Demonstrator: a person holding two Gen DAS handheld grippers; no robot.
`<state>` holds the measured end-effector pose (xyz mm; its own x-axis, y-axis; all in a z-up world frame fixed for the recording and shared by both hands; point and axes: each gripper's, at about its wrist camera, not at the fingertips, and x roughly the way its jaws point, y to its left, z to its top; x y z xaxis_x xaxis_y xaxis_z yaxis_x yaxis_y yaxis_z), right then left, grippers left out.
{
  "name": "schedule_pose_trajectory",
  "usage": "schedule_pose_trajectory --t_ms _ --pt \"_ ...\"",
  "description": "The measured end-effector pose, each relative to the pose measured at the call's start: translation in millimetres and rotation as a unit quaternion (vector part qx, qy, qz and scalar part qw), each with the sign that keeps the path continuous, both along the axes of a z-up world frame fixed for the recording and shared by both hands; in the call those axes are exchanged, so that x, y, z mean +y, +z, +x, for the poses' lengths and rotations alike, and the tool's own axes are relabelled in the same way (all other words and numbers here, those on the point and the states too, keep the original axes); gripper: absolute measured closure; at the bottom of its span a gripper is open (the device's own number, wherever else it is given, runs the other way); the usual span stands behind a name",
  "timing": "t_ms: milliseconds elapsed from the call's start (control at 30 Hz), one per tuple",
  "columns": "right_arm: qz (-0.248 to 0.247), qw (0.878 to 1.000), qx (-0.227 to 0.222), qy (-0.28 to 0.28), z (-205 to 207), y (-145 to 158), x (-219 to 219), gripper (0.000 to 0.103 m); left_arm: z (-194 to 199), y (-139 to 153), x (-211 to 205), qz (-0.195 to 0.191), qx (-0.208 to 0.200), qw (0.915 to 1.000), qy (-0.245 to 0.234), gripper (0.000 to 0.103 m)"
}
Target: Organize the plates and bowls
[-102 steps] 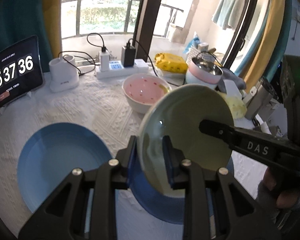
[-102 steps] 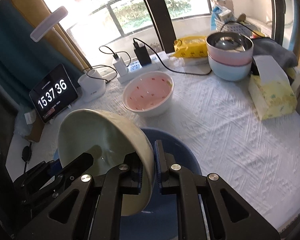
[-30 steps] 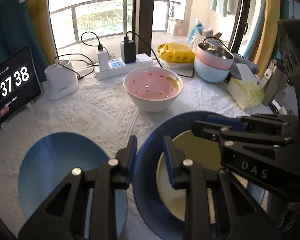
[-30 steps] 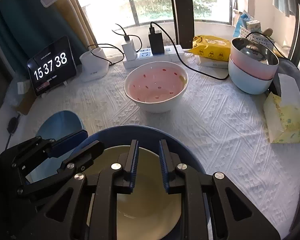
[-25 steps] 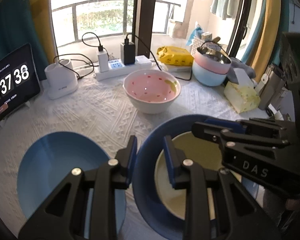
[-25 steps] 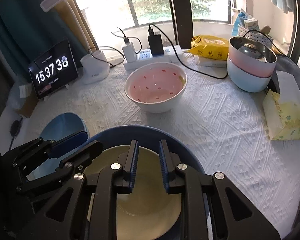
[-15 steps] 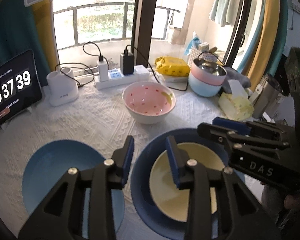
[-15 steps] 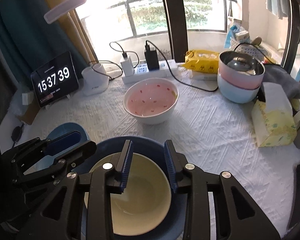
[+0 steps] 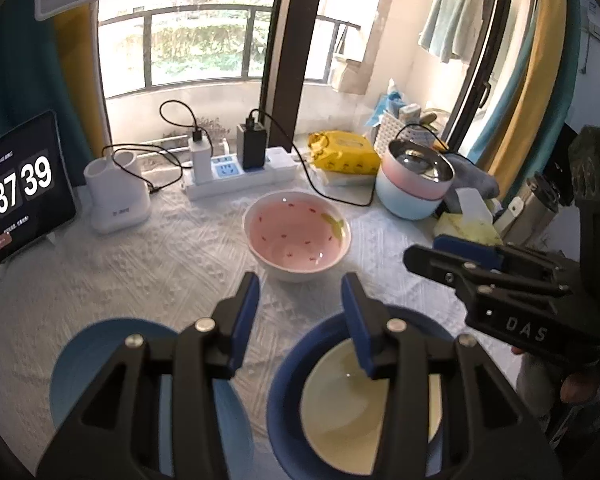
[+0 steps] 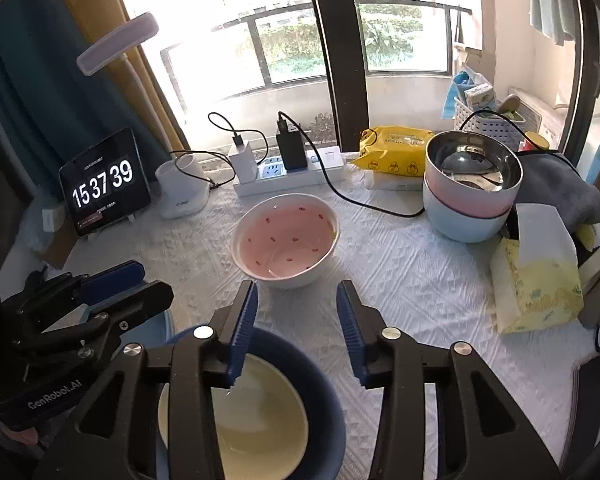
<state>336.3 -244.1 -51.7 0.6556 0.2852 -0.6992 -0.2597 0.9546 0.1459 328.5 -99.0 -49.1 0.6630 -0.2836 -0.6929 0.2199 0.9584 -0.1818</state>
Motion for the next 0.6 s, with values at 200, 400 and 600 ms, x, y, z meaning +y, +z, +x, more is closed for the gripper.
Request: schedule_pose_trajectory --t_ms 200,400,600 --pt "-0.003 1.0 0.002 0.008 18.0 1.0 0.6 0.059 20.8 -0.2 1.1 -0.005 0.012 0.9999 0.001 0.059" --pt "-0.005 1.0 0.01 0.014 36.5 -3.2 0.4 0.059 41.0 -7.7 0.7 -0.006 0.029 0.9996 0.001 0.059" --pt "-0.007 0.999 0.03 0.02 56.2 -14.6 0.4 0.059 59.4 -24.1 0.6 -0.009 0.053 0.9985 0.006 0.059"
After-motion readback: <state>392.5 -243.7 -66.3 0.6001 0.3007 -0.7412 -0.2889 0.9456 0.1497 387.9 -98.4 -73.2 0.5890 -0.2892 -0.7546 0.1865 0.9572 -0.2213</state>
